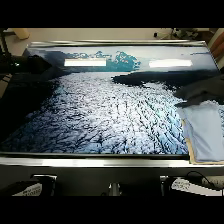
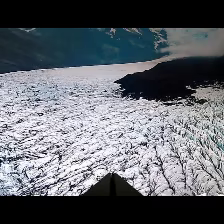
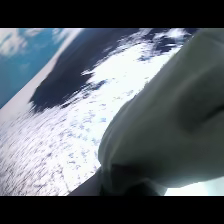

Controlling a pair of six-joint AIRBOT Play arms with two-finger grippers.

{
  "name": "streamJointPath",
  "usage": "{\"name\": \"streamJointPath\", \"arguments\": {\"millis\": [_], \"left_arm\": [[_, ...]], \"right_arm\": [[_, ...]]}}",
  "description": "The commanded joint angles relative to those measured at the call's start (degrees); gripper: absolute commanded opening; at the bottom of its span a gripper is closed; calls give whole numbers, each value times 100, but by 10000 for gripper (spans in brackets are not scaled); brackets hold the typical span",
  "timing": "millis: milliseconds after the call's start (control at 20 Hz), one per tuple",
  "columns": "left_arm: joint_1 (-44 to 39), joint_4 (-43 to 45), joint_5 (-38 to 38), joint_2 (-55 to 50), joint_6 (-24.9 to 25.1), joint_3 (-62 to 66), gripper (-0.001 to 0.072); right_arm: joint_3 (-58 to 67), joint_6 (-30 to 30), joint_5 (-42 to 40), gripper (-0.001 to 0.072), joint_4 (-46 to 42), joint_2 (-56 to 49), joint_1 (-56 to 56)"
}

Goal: Fold the shirts.

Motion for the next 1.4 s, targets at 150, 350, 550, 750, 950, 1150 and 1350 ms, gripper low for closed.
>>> {"name": "streamJointPath", "arguments": {"millis": [150,350,550,750,950,1150,1350], "left_arm": [[0,33,22,0,7,-2,26],[0,15,22,0,50,-2,26],[-9,15,20,0,50,-2,26],[-11,13,13,2,46,-2,26],[-13,13,17,2,48,0,26],[-267,474,533,-22,-76,173,23],[-1217,4024,136,-686,-1888,979,26]], "right_arm": [[101,431,1349,25,-487,173,-1447],[-376,671,1716,25,-2131,579,-1493],[-2625,525,1735,25,-3228,1305,-1493],[-4258,426,817,28,-3934,1657,-1495],[-3801,44,98,694,-3840,1644,-1493],[-1738,-662,-1438,682,-2273,1644,-981],[-708,-518,-2754,673,-2586,1631,1676]]}}
